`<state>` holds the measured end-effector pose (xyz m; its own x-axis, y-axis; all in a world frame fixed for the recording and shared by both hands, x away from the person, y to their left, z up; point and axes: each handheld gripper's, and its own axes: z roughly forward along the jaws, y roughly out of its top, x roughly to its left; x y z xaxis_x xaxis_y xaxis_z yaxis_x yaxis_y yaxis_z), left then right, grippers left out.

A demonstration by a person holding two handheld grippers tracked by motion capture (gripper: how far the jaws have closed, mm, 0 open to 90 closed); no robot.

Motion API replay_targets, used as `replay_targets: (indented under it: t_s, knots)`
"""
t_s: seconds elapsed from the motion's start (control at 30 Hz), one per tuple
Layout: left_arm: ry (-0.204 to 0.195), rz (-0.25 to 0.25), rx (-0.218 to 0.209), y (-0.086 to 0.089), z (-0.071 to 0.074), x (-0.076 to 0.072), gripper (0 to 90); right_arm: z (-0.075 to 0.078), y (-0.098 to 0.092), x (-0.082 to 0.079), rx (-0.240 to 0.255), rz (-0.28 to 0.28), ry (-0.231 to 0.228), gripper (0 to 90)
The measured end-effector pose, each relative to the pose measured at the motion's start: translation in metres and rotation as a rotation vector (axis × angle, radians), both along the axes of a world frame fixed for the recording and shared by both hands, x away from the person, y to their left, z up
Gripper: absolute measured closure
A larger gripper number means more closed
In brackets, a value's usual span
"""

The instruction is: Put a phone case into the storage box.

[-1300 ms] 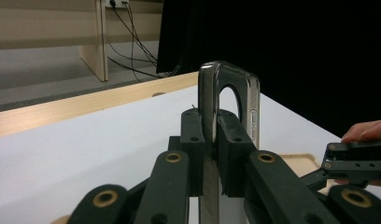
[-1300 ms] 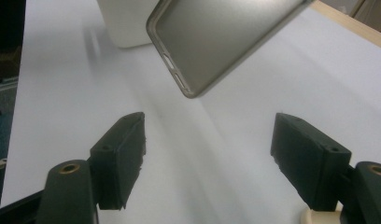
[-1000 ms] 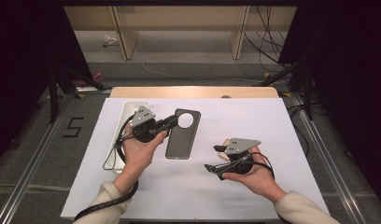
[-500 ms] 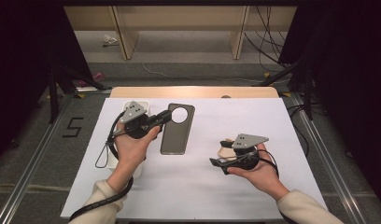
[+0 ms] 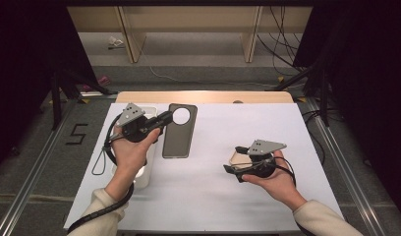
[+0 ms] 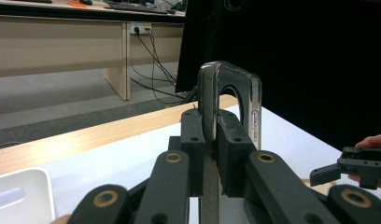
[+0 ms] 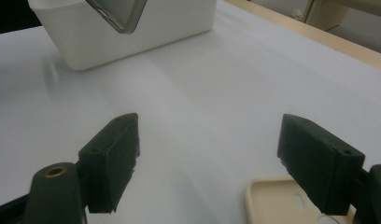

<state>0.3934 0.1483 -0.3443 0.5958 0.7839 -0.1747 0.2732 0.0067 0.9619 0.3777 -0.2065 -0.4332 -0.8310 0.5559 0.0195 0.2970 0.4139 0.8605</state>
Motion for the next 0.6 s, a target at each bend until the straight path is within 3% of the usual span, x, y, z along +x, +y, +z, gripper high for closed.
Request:
replay_targets:
  t_s: [0.6]
  knots:
    - [-0.001, 0.036, -0.018, 0.019, 0.005, 0.003, 81.8, 0.000, -0.002, 0.001, 0.007, -0.014, -0.002, 19.7]
